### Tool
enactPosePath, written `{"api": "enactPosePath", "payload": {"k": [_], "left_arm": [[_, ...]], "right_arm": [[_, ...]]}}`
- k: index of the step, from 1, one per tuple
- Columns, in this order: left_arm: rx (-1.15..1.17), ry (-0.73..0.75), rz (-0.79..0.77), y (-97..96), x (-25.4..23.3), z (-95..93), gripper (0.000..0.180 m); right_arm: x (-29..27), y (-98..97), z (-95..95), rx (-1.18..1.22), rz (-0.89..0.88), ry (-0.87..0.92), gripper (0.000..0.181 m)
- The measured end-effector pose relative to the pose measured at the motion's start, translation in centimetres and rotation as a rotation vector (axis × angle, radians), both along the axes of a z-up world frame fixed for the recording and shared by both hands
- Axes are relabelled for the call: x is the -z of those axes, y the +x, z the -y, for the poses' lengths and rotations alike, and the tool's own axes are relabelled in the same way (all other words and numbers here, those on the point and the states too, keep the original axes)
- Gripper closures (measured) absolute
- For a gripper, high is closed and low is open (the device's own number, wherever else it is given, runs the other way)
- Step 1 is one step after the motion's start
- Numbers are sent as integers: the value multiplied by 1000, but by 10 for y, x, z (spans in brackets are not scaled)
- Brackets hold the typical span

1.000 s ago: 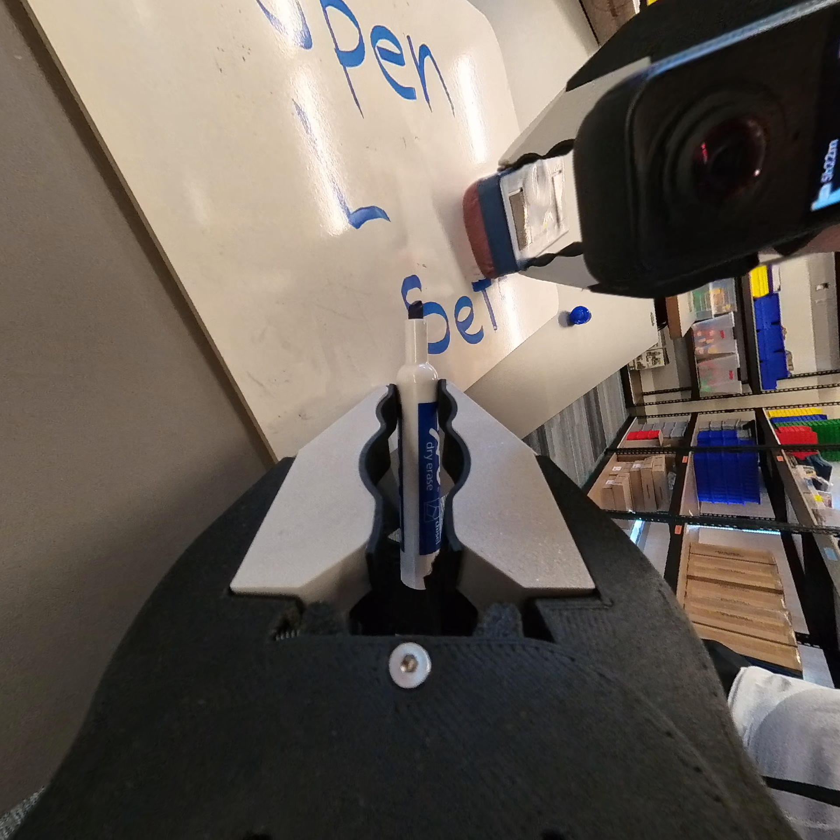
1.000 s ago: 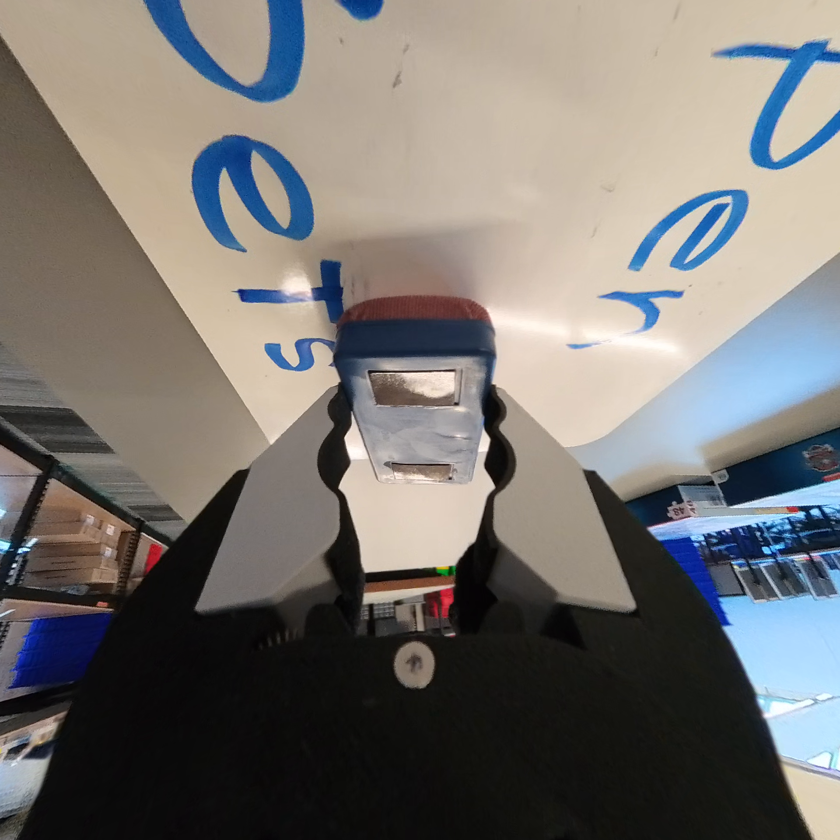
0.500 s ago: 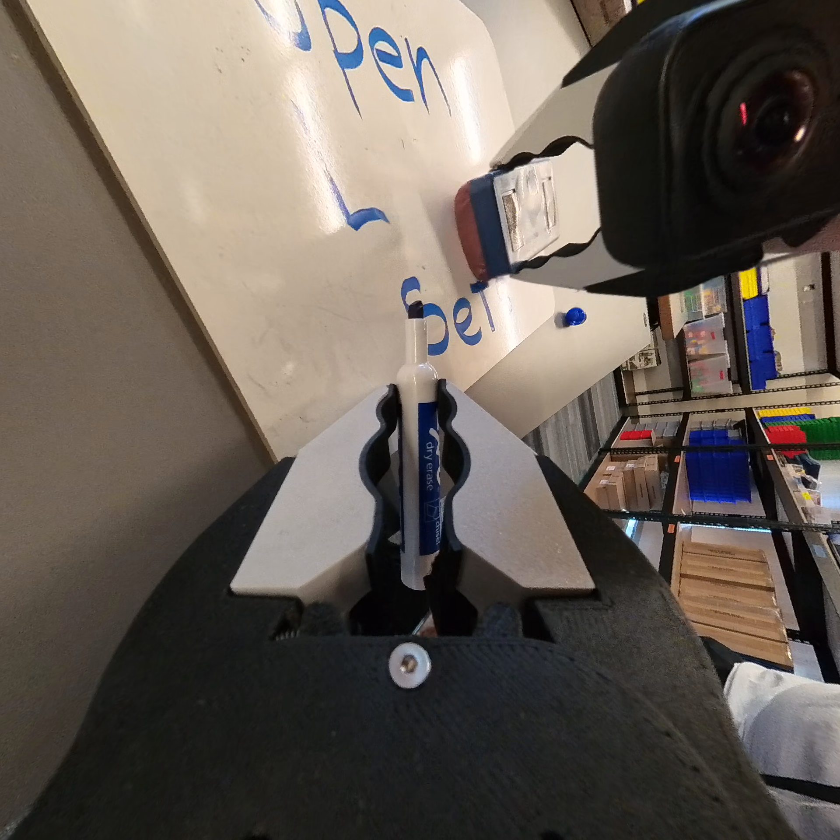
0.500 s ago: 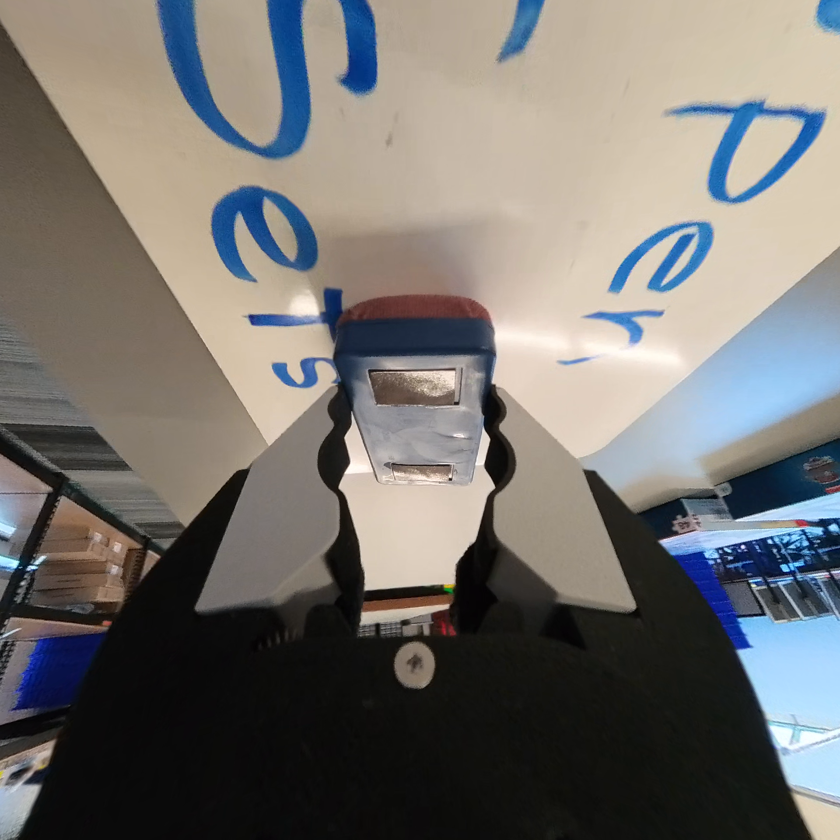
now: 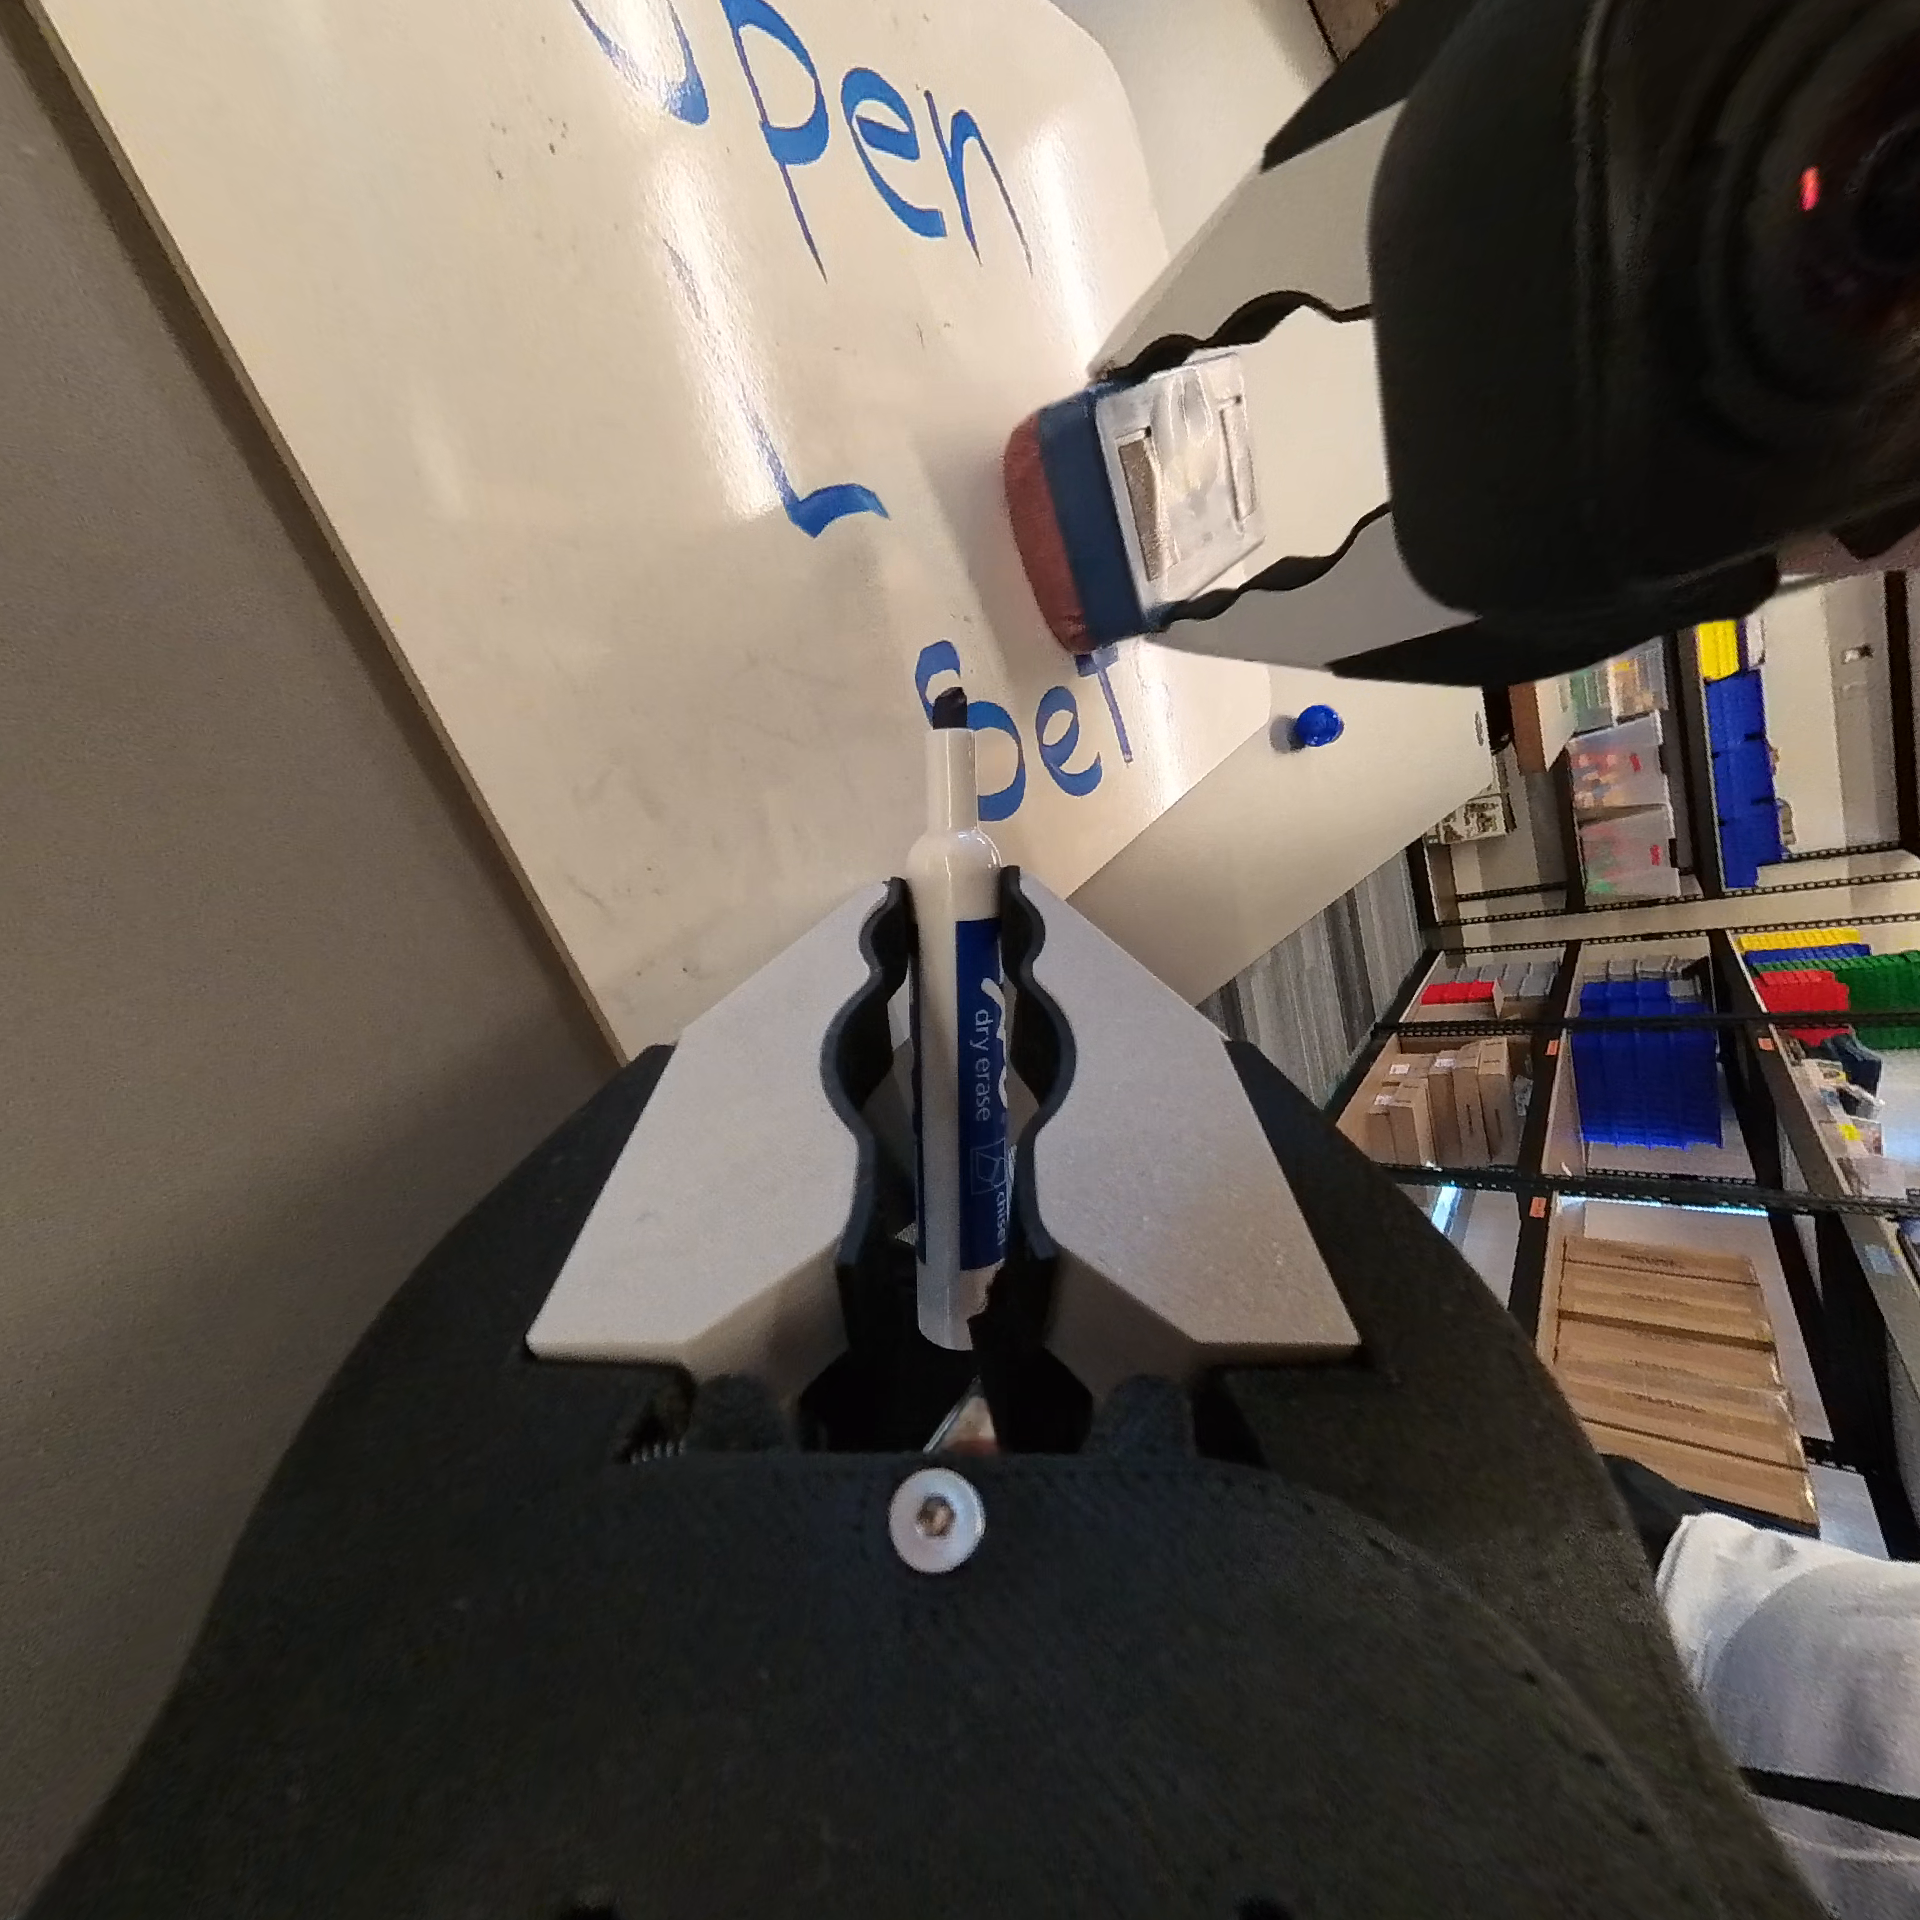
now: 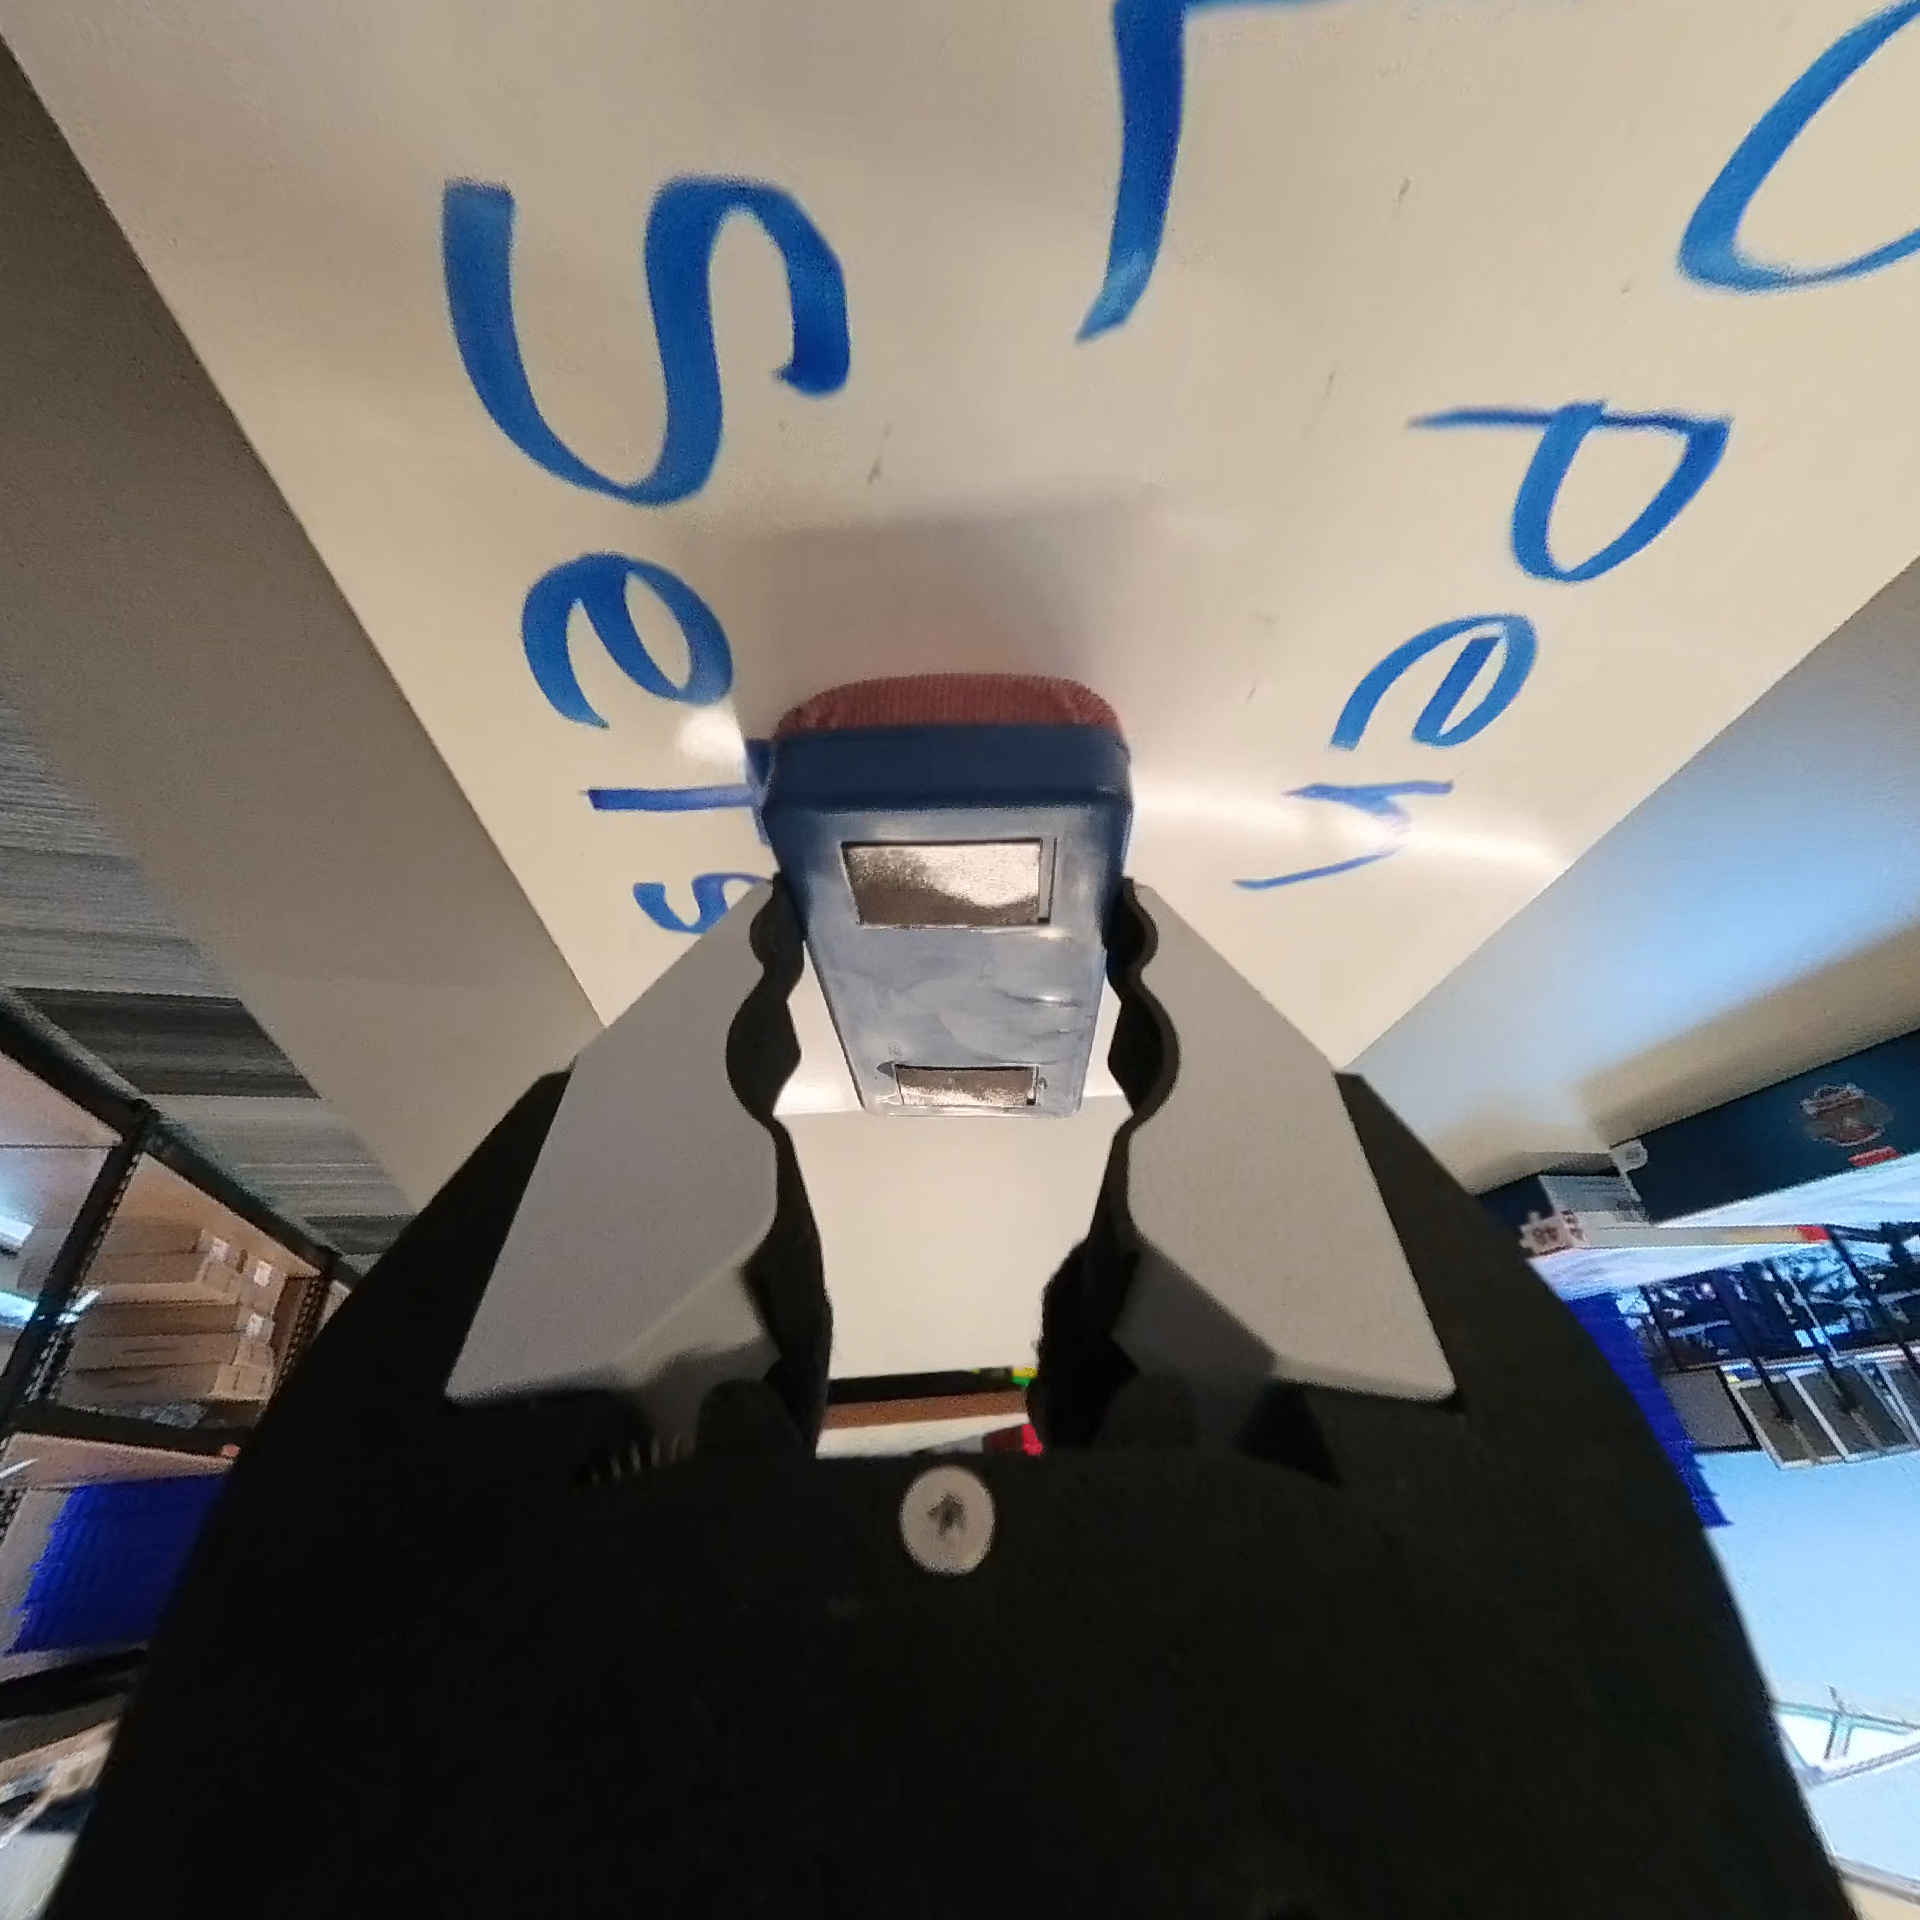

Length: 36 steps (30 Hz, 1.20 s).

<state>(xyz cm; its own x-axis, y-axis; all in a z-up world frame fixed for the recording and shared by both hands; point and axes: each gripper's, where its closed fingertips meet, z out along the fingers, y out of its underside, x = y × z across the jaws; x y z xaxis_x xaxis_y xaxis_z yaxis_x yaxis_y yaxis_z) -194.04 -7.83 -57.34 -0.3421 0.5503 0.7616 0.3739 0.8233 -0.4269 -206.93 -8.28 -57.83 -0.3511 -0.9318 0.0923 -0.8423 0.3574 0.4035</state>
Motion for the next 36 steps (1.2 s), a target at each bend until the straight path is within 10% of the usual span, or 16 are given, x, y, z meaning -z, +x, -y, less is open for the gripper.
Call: {"api": "enactPosePath", "payload": {"k": [19, 36], "left_arm": [[-3, 7, -5, 0, 0, 0, 164], [-51, 117, -68, 5, -2, 0, 164]], "right_arm": [[0, 9, 8, 9, 38, 0, 122], [-33, -153, -47, 501, 127, -217, 122]]}}
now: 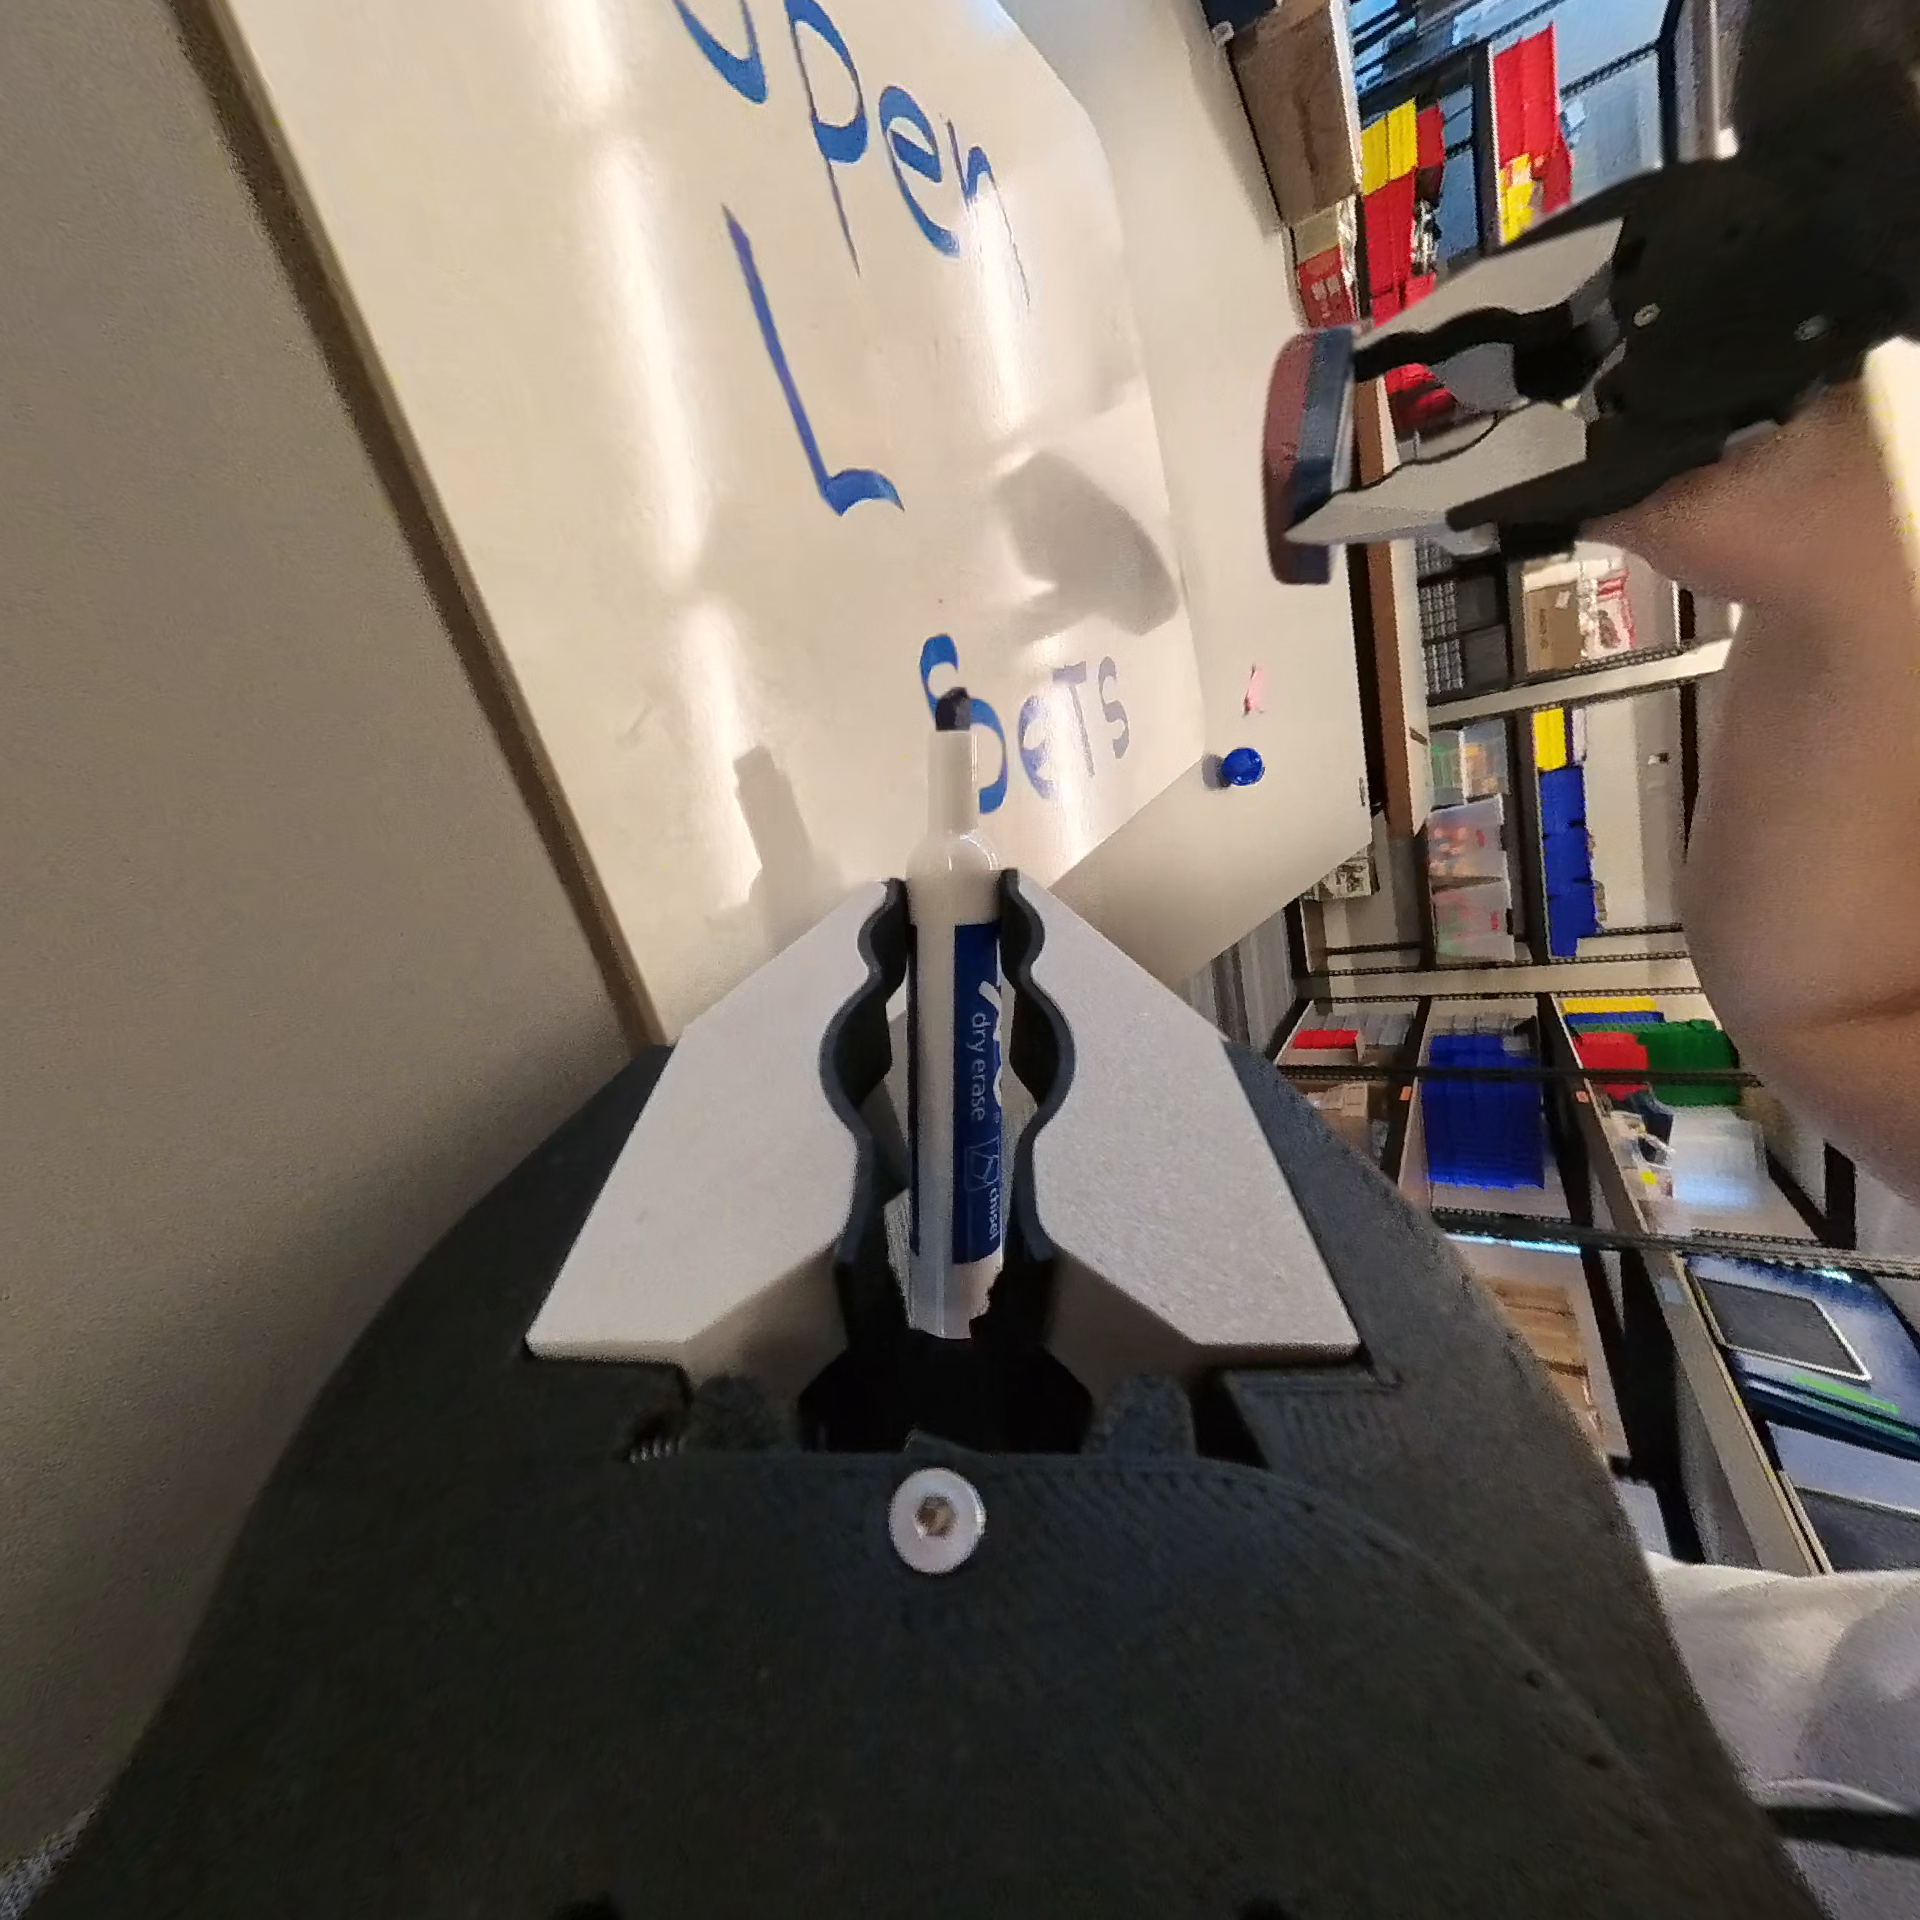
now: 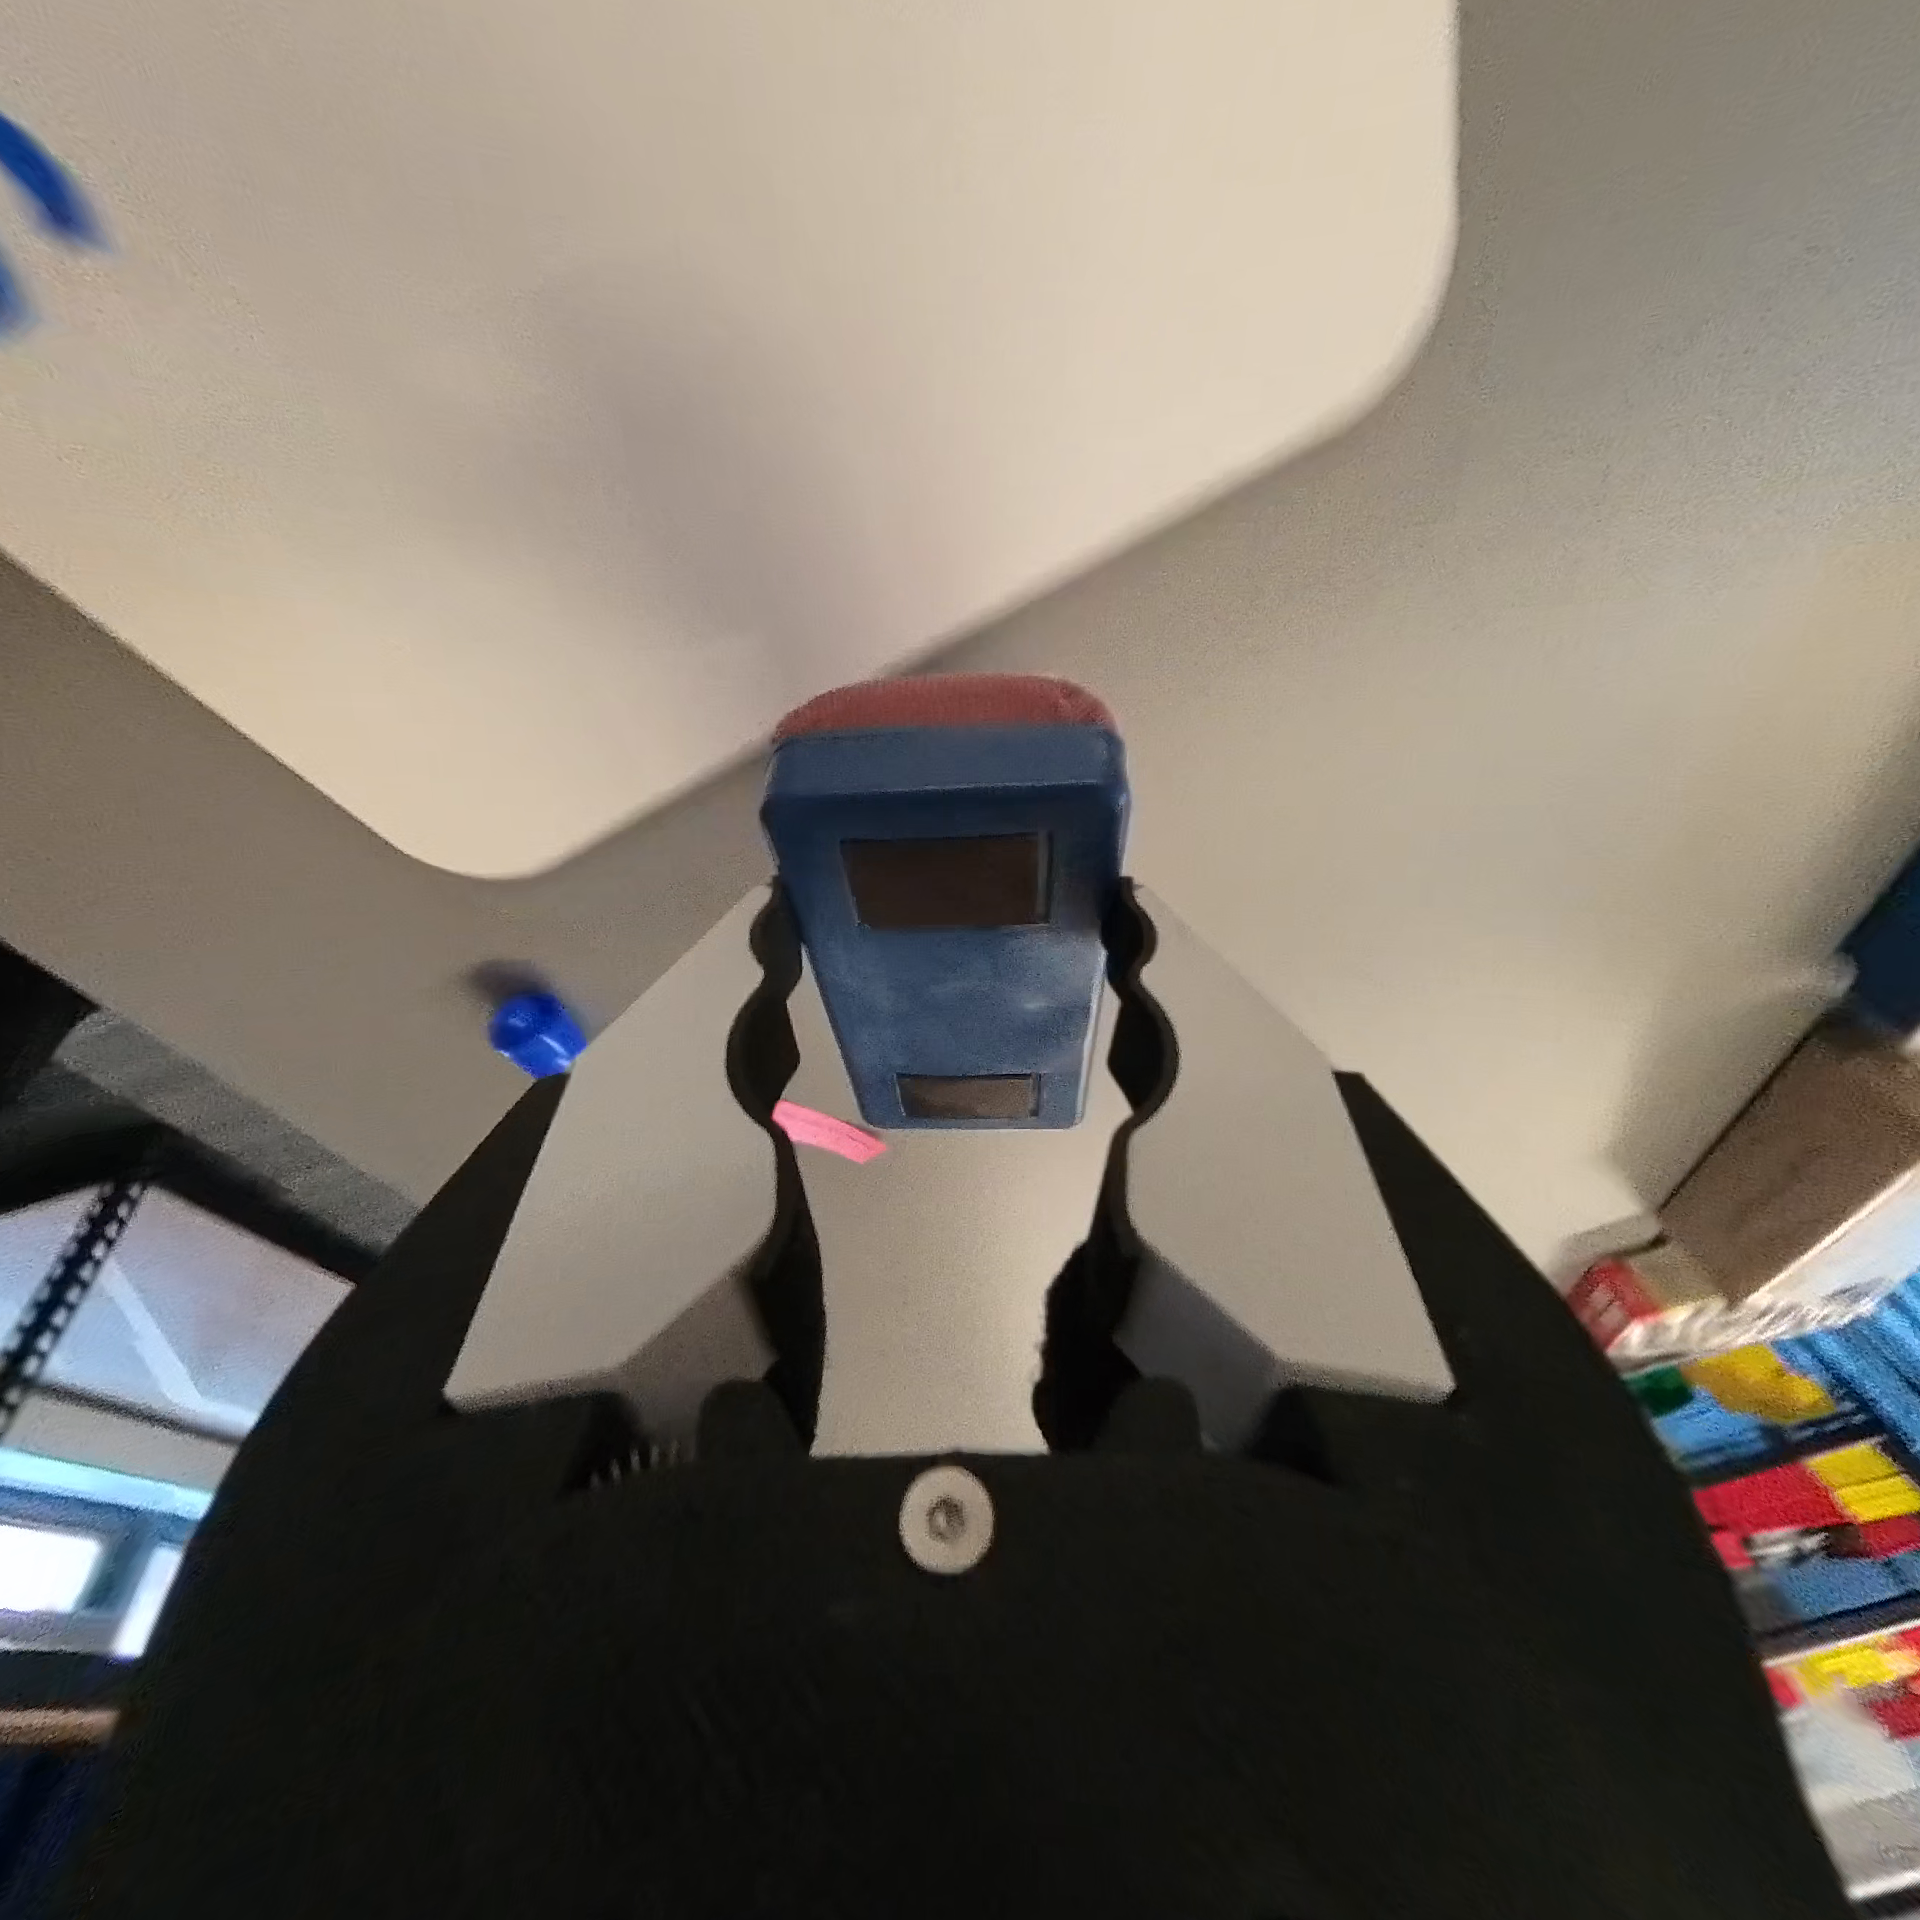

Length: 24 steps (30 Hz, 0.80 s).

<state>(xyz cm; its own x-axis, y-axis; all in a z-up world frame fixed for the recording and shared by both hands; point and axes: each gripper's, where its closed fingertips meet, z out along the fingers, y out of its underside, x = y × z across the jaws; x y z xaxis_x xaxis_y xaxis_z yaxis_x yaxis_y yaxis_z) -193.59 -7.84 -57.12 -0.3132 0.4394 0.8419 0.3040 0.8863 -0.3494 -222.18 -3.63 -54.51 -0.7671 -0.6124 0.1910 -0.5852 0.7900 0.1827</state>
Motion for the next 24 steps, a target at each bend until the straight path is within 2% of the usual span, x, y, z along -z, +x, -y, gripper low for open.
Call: {"api": "enactPosePath", "payload": {"k": [9, 16, 19, 24], "left_arm": [[-129, 3, -138, 11, -55, 6, 164], [-163, -71, -132, 26, -91, 0, 164], [-172, -71, -137, 32, -97, -3, 164], [-186, -66, -147, 39, -100, -8, 164]], "right_arm": [[14, -88, -39, 217, 17, -55, 121], [-5, -65, -20, 282, 243, -201, 122], [-6, -55, -16, 379, 448, -226, 122], [-17, -41, -9, 662, 944, -224, 121]]}}
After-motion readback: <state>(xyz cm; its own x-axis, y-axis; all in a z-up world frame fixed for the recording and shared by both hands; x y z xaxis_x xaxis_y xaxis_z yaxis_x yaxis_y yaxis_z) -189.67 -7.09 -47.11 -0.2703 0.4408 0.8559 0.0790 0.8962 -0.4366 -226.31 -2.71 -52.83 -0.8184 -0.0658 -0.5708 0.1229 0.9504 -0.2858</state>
